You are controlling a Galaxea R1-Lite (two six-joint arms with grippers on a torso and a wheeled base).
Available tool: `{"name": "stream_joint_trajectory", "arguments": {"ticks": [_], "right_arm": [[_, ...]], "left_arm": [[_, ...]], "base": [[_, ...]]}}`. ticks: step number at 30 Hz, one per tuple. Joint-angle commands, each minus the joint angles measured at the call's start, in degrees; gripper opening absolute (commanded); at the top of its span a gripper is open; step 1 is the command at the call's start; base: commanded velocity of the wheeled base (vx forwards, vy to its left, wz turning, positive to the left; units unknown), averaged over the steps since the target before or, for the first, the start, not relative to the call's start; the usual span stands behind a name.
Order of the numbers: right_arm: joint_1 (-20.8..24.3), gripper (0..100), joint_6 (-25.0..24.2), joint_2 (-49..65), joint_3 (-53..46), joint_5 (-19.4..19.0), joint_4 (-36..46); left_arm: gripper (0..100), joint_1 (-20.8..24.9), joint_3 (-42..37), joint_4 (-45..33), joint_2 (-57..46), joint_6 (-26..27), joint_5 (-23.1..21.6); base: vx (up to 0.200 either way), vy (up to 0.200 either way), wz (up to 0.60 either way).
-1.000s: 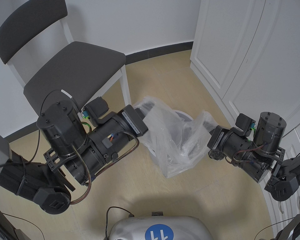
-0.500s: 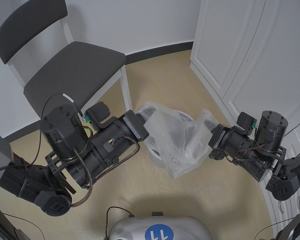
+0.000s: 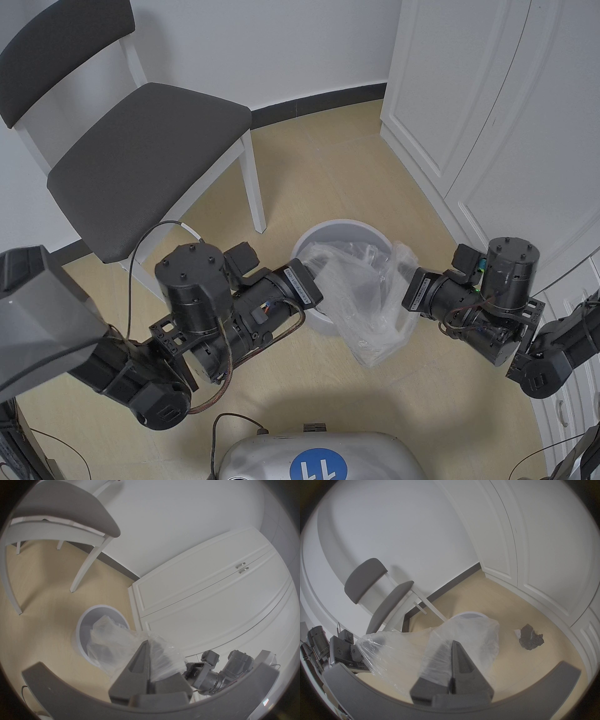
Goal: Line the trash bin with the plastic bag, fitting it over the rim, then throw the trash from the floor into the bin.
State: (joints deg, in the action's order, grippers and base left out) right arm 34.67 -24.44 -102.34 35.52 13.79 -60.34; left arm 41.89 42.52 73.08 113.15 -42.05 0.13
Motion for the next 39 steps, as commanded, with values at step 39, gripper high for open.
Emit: {"name": "stream_joint_trajectory", "arguments": {"ticks": [39], "right_arm": [[-11.20,0,-6.14,-17.89,-1.42,-9.74,-29.66]], "left_arm": [[0,-1.19,11.62,7.86,18.16,-3.66,-0.84]], "base": [[0.000,0.000,0.00]]}}
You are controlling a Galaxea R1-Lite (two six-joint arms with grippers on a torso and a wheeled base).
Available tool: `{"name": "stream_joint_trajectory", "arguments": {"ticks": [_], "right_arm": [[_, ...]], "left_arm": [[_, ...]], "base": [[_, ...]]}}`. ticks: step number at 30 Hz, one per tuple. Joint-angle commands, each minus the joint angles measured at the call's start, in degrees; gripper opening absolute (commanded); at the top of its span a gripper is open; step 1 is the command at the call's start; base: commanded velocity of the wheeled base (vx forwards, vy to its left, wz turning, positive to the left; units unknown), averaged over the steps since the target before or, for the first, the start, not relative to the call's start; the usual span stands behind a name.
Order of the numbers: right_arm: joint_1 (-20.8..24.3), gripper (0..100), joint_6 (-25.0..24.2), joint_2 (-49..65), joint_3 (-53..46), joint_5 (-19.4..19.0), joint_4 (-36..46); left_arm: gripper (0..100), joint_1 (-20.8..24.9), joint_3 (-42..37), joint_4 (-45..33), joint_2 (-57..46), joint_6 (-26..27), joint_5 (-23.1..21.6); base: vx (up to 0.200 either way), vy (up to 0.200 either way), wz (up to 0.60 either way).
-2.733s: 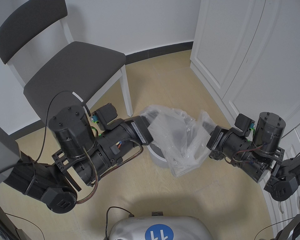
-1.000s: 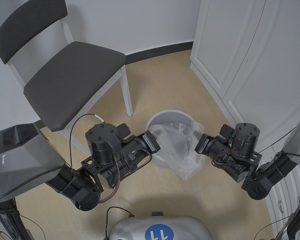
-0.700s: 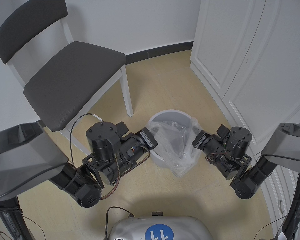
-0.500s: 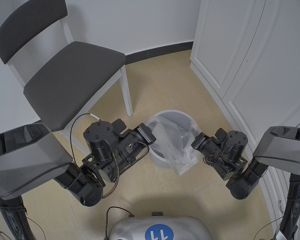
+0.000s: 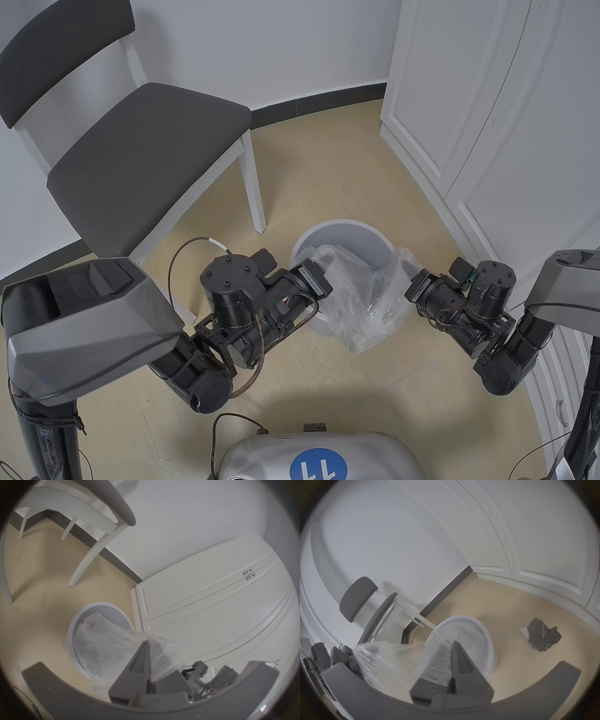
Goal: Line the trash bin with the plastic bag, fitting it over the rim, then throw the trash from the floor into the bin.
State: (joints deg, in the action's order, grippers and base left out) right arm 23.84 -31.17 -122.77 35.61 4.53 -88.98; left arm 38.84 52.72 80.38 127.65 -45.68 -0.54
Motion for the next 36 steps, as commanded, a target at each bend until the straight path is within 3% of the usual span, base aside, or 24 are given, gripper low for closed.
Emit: {"name": "stream_joint_trajectory", "arguments": {"ticks": [1,16,27,36], "right_arm": [[-0.38,0,0.94,2.62,-1.95,-0.76,-1.02],[-0.38,0,3.75,2.71,-5.11,-3.30,-1.02],[1.64,0,4.80,4.29,-7.66,-4.01,-1.02],[1.03,0,4.89,3.59,-3.00,-2.25,-1.02]], "left_arm": [[0,2.21,1.94,0.65,4.54,-0.02,0.01],[0,4.14,7.66,0.21,12.89,-2.66,-1.31],[0,-1.05,13.37,-0.14,15.44,-2.84,-0.69],[0,-3.68,19.87,-1.20,15.09,-4.95,5.28]], "base": [[0.000,0.000,0.00],[0.000,0.000,0.00],[0.000,0.000,0.00],[0.000,0.000,0.00]]}}
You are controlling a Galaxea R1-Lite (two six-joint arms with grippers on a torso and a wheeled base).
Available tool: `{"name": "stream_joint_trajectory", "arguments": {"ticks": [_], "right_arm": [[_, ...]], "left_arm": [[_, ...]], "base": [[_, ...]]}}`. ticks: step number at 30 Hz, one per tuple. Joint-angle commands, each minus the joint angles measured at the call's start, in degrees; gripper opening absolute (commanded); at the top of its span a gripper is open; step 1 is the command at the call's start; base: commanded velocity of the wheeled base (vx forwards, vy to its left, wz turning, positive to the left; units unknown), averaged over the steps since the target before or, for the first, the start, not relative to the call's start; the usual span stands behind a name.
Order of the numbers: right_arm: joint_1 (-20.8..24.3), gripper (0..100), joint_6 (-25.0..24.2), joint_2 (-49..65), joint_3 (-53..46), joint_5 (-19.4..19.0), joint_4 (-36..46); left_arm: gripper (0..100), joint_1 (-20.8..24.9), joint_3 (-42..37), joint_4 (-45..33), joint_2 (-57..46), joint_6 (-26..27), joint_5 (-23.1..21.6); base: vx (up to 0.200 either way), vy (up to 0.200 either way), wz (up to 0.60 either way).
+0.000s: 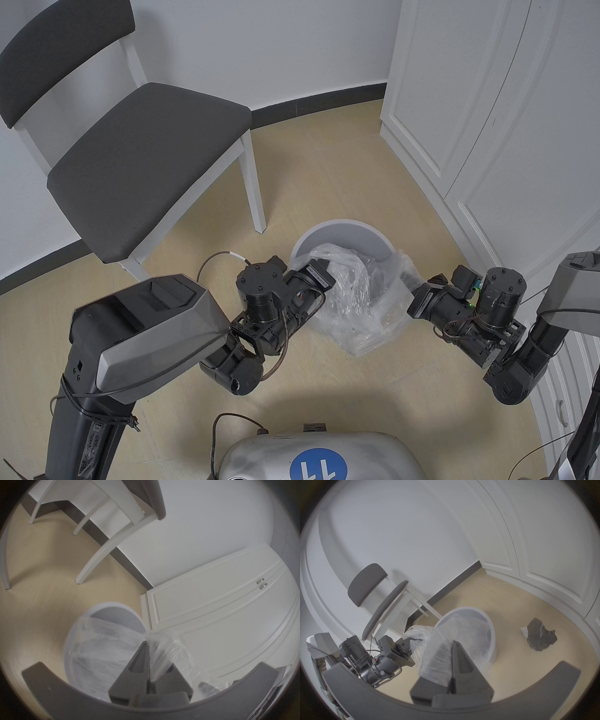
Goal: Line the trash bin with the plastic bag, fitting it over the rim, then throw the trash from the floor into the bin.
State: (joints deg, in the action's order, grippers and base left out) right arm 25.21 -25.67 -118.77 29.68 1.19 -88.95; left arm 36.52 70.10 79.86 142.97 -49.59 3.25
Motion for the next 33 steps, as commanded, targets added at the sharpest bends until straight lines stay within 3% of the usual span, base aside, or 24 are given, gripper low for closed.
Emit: {"name": "stream_joint_trajectory", "arguments": {"ticks": [1,2,3,5,11,14,17,23,28,33], "right_arm": [[-0.34,0,-1.05,-1.20,4.94,3.55,-1.05],[-0.34,0,-1.05,-1.20,4.94,3.55,-1.05],[-0.34,0,-1.48,-2.60,8.02,6.80,-1.05],[-0.42,0,-1.40,-3.83,10.13,9.35,-1.05],[-1.13,0,-0.43,-4.63,11.36,10.06,-1.05],[-2.80,0,1.06,-3.57,11.54,10.14,-1.05],[-4.29,0,1.77,-1.90,11.10,9.97,-1.05],[-4.91,0,1.94,1.35,8.99,9.35,-1.05],[-2.53,0,3.35,0.03,6.53,8.21,-1.05],[-0.42,0,3.35,-1.46,5.91,8.30,-1.05]], "left_arm": [[0,-1.81,3.12,-1.37,-0.50,-1.39,2.02],[0,-1.81,3.12,-1.37,-0.50,-1.39,2.02],[0,-1.89,4.00,-1.73,-0.68,-1.47,3.16],[0,-1.81,4.35,-1.73,-1.03,-1.47,3.95],[0,-0.05,3.56,-1.73,-1.03,-1.65,4.04],[0,5.66,1.89,-1.64,0.20,-2.53,4.57],[0,7.16,2.15,-1.73,1.61,-2.35,5.01],[0,5.66,3.82,-6.21,2.75,-2.26,4.66],[0,2.76,8.04,-13.77,4.25,-2.26,5.36],[0,0.48,9.45,-15.09,4.33,-2.26,5.36]], "base": [[0.000,0.000,0.00],[0.000,0.000,0.00],[0.000,0.000,0.00],[0.000,0.000,0.00],[0.000,0.000,0.00],[0.000,0.000,0.00],[0.000,0.000,0.00],[0.000,0.000,0.00],[0.000,0.000,0.00],[0.000,0.000,0.00]]}}
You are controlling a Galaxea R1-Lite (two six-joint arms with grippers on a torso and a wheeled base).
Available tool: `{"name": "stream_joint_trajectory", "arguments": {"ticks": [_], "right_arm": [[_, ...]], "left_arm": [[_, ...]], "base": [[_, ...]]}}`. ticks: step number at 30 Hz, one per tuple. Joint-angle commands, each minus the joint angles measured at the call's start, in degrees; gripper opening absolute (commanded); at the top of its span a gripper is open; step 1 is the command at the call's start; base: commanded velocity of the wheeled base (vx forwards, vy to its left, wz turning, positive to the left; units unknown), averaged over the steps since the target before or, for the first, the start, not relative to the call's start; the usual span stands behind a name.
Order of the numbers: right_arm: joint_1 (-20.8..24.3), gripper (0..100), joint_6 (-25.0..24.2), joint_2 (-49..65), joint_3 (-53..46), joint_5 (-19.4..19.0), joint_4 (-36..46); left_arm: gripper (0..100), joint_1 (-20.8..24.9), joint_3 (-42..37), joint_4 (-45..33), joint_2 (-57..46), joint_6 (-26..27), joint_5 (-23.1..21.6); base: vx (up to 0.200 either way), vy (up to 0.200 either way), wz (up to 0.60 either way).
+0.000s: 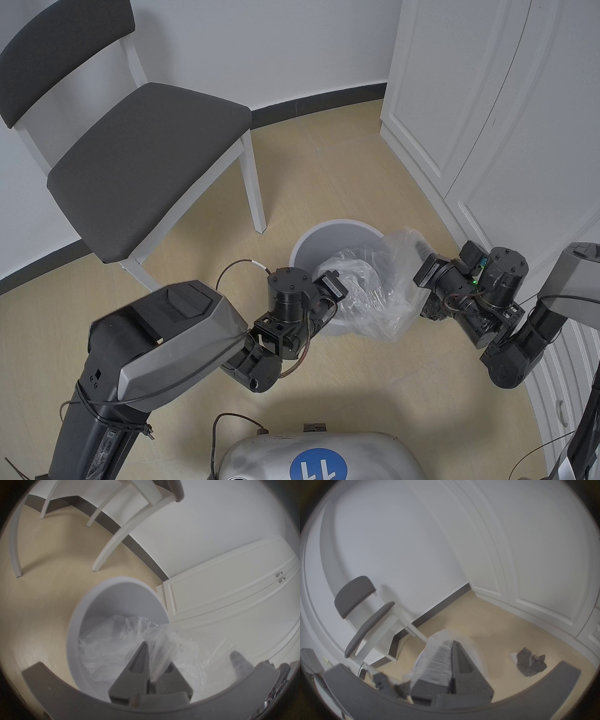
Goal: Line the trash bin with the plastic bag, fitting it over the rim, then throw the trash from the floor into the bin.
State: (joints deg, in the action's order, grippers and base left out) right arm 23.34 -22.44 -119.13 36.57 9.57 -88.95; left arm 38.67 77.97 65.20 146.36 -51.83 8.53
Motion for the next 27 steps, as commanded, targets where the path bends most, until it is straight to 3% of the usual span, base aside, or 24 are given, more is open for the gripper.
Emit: {"name": "stream_joint_trajectory", "arguments": {"ticks": [1,5,20,23,27], "right_arm": [[2.67,0,0.12,-2.51,-0.89,0.19,-1.05],[2.93,0,-0.32,-3.39,-0.10,0.45,-1.05],[0.56,0,-0.58,-3.22,4.12,2.30,-1.05],[-1.02,0,-0.58,-3.83,4.74,2.21,-1.05],[-2.69,0,-0.15,-4.18,4.65,1.86,-1.05]], "left_arm": [[0,-3.16,2.62,-0.51,0.59,-0.20,0.17],[0,-4.65,3.42,0.02,-0.37,-0.20,2.10],[0,-6.24,2.01,-0.51,-3.80,-0.11,2.01],[0,-7.56,-0.19,-0.68,-4.24,3.14,0.96],[0,-9.05,-5.29,-0.07,-5.65,13.16,-1.41]], "base": [[0.000,0.000,0.00],[0.000,0.000,0.00],[0.000,0.000,0.00],[0.000,0.000,0.00],[0.000,0.000,0.00]]}}
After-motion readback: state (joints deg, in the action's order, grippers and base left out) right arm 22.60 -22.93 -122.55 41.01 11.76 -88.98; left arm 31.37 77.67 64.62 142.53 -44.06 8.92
